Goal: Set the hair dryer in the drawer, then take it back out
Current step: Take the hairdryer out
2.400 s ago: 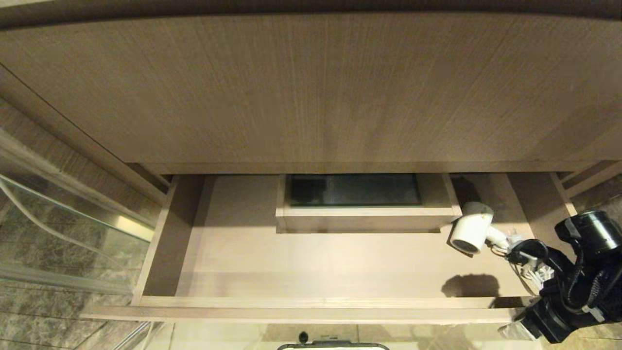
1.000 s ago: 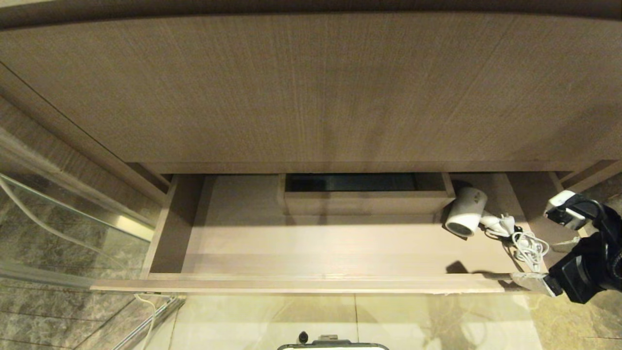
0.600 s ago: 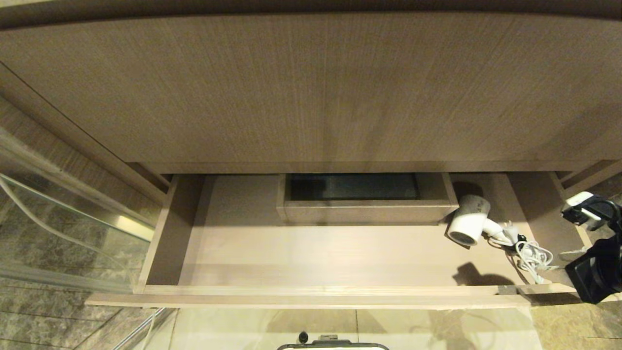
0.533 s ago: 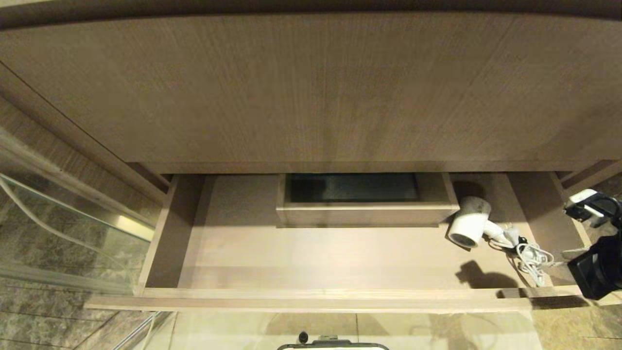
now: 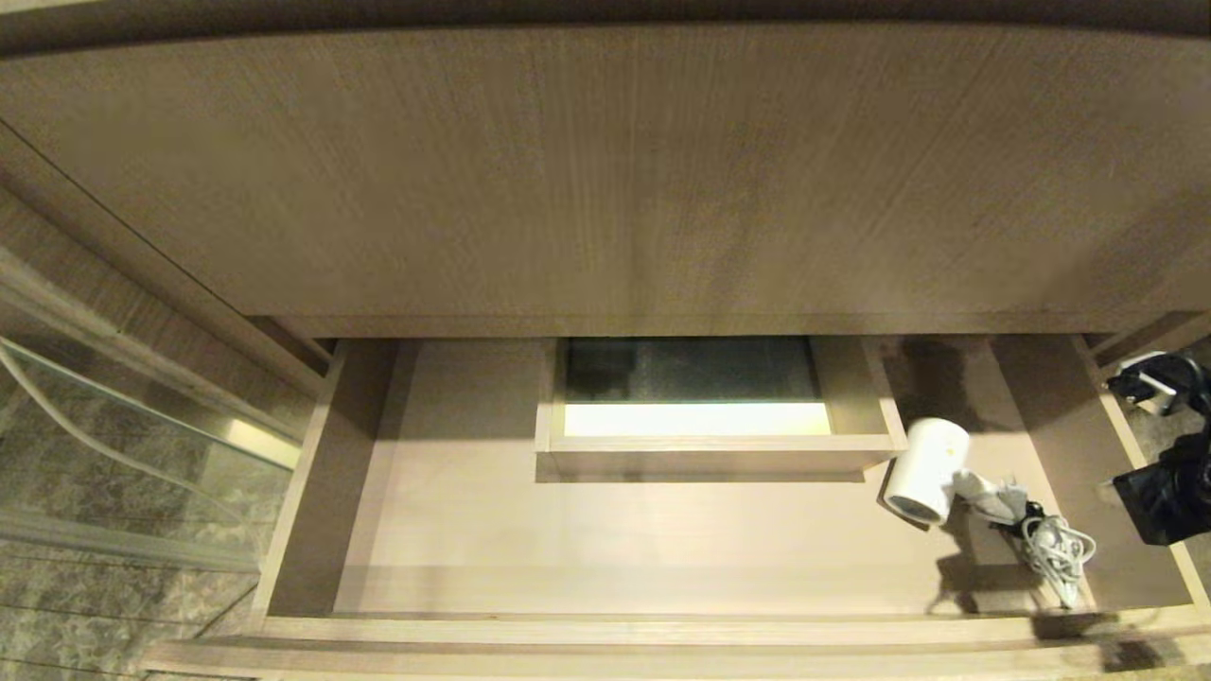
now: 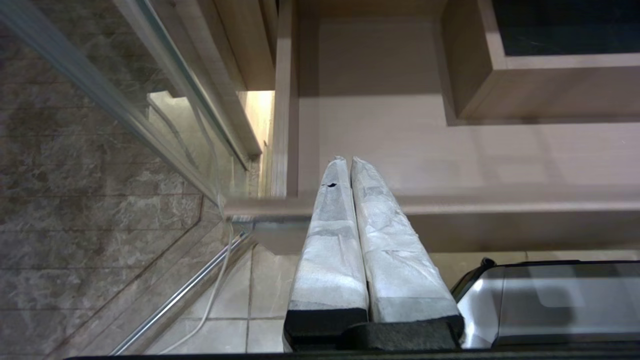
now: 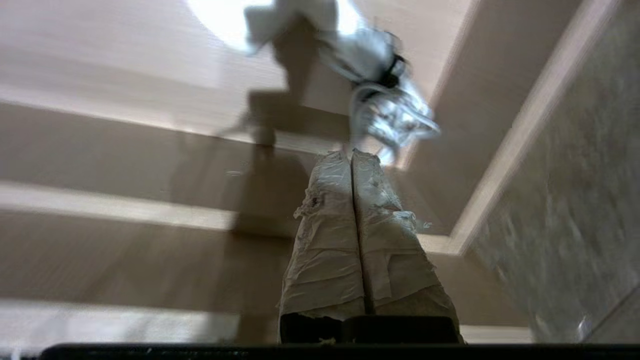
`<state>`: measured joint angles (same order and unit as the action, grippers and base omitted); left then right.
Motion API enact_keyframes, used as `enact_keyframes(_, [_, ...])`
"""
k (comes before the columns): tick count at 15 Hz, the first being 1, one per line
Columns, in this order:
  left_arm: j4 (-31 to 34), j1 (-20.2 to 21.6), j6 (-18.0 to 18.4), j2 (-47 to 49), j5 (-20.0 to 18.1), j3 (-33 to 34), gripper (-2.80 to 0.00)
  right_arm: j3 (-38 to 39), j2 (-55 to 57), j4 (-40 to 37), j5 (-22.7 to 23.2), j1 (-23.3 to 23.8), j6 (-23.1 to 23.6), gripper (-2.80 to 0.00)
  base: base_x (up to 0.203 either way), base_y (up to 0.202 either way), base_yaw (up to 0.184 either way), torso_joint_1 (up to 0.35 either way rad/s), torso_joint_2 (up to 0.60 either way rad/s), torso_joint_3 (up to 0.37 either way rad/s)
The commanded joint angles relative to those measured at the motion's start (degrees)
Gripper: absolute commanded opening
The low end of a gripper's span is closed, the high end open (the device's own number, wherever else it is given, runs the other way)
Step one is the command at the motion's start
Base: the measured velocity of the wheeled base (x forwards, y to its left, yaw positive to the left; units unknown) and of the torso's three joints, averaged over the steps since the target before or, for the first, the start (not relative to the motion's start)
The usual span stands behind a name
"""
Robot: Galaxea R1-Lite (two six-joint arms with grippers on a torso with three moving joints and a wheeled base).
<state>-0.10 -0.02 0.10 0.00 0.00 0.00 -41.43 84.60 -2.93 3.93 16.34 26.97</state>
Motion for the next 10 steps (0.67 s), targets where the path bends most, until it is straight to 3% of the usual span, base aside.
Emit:
enact_keyframes(1, [0.01,0.02,-0.01,-0.09,0.0,0.0,-2.8,-0.48,3.66,0.44,-0.12,0.86,-1.18,-2.8,0.0,0.0,0.0,0.0,0.0,0.0])
enact_keyframes(7, [0.01,0.02,-0.01,-0.08,0.0,0.0,-2.8,-1.64,10.27,4.24,2.32,0.88,-1.94,-2.8,0.0,0.0,0.0,0.0,0.0,0.0])
enact_keyframes(10, [0.01,0.02,-0.01,0.0,0.0,0.0,-2.8,-2.25,14.89,9.87,2.86,0.74,-1.92,-2.8,0.0,0.0,0.0,0.0,0.0,0.0])
